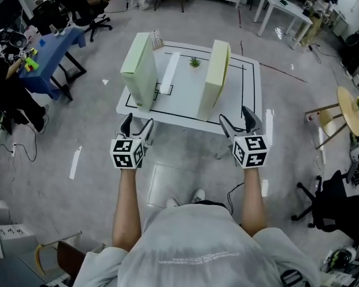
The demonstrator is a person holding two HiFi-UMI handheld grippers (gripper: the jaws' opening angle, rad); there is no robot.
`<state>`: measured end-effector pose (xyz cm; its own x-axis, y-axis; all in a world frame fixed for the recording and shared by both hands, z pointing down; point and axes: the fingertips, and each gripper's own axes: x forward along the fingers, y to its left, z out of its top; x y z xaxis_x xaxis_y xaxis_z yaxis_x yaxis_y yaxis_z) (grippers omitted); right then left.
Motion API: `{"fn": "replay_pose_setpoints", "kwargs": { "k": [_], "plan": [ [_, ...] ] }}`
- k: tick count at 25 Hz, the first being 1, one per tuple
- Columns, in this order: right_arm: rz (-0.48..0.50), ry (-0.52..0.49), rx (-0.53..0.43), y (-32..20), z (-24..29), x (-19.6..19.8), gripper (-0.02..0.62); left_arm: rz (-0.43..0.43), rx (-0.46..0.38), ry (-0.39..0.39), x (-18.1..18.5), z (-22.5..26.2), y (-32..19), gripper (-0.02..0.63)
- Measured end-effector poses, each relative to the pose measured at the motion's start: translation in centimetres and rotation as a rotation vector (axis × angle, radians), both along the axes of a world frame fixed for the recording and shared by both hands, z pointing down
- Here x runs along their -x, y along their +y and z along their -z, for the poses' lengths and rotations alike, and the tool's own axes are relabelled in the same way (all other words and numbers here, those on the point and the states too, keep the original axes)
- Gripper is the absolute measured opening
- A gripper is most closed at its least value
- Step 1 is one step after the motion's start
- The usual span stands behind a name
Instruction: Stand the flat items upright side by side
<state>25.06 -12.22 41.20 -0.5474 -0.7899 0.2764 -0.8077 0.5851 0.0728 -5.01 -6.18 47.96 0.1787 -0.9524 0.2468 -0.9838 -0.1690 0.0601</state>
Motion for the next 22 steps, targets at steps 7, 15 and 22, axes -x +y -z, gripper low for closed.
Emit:
{"fn": "replay_pose_setpoints", "kwargs": {
  "k": [7, 15, 22],
  "plan": [
    [0.046, -0.078, 0.001, -1.5, -0.1, 0.0, 0.376, 0.097, 0.003, -0.024, -0.3, 2.4, -1.5, 0.348],
    [0.051, -0.090, 0.046, -3.7, -2.2, 1.5, 0.377, 0.131, 0.081, -0.032, 1.1, 1.1, -3.7, 0.348],
    [-0.034, 0.038, 0.127, -3.8, -6.3, 5.3, 0.388, 0.098, 0.172, 0.033, 6.0, -3.9, -7.3, 0.348]
  ]
}}
